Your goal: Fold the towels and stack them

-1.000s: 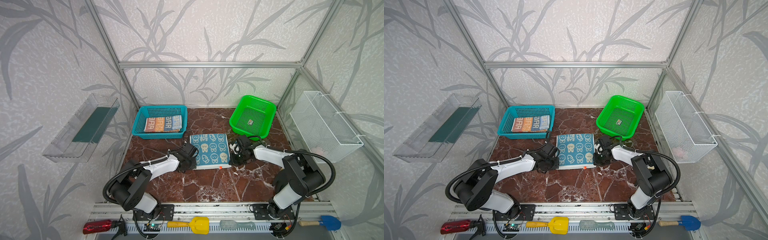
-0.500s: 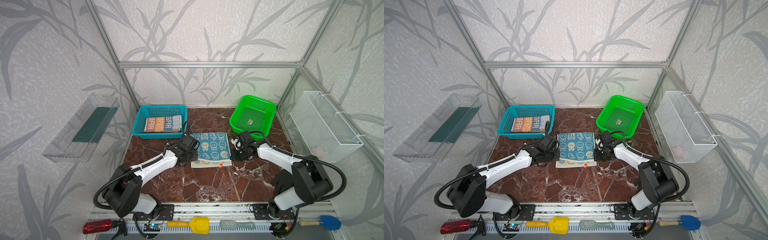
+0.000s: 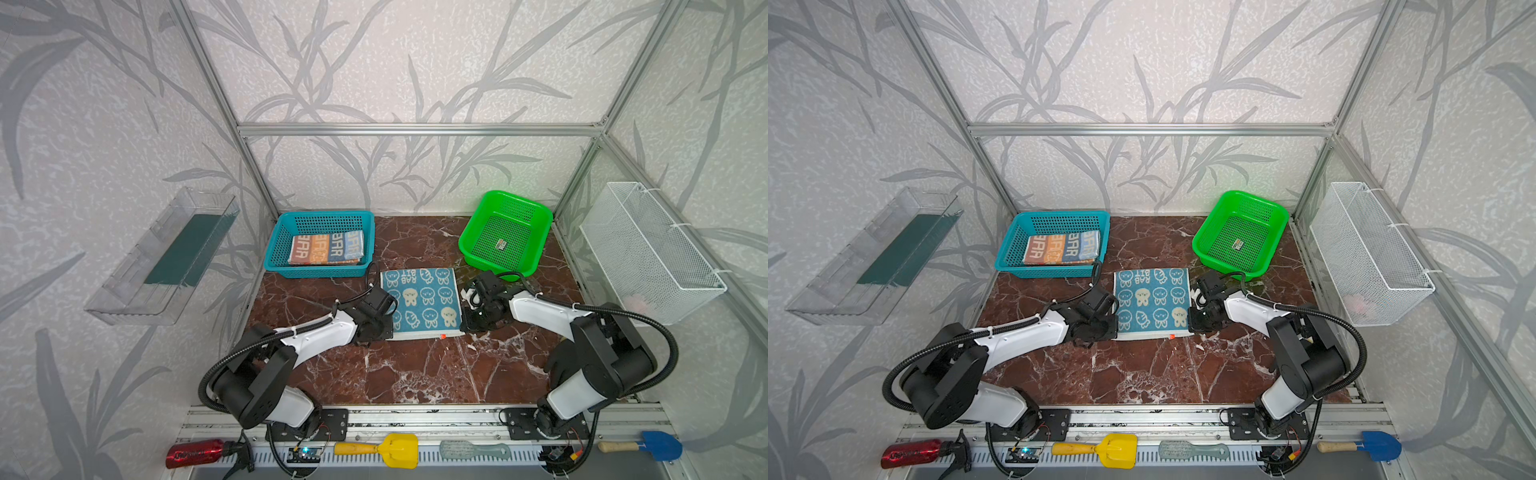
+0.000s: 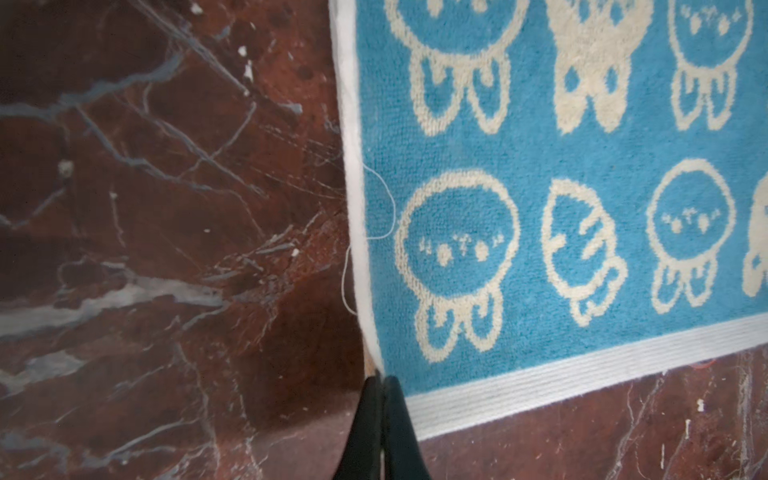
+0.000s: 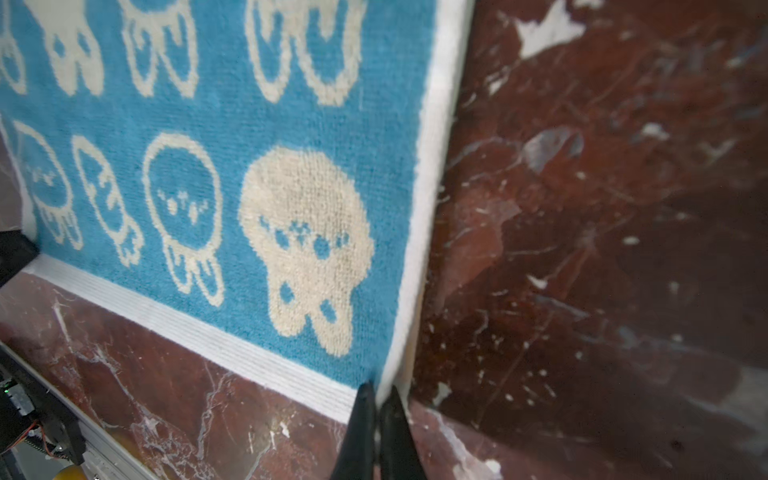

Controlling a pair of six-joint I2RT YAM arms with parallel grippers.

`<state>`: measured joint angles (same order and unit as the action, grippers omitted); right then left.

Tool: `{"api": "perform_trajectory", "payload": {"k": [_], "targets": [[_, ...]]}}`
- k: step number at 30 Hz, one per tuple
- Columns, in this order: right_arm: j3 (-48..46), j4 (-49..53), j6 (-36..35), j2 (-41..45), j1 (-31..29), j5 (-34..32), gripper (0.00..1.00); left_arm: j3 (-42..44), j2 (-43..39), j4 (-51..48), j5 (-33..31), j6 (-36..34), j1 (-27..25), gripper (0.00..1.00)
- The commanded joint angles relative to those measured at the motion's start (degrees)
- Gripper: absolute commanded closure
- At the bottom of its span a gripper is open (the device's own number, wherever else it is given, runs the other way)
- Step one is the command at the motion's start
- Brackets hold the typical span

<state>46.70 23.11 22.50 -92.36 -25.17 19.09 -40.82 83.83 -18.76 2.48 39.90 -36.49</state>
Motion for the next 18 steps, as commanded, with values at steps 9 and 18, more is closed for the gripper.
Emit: {"api": "perform_trajectory", "payload": {"k": [9,18], "targets": [[0.32,0.07,-0.06,0.03,-0.17,-1.29,0.76,-0.17,0.37,1.15,0.92,-0.04,-0.19,0.95],[1.64,3.75,-0.59,7.14,-0.57,-2.00,0.51,-2.61,-6.32,-2.15,-0.38,-1.12,-0.39,0.42]]}}
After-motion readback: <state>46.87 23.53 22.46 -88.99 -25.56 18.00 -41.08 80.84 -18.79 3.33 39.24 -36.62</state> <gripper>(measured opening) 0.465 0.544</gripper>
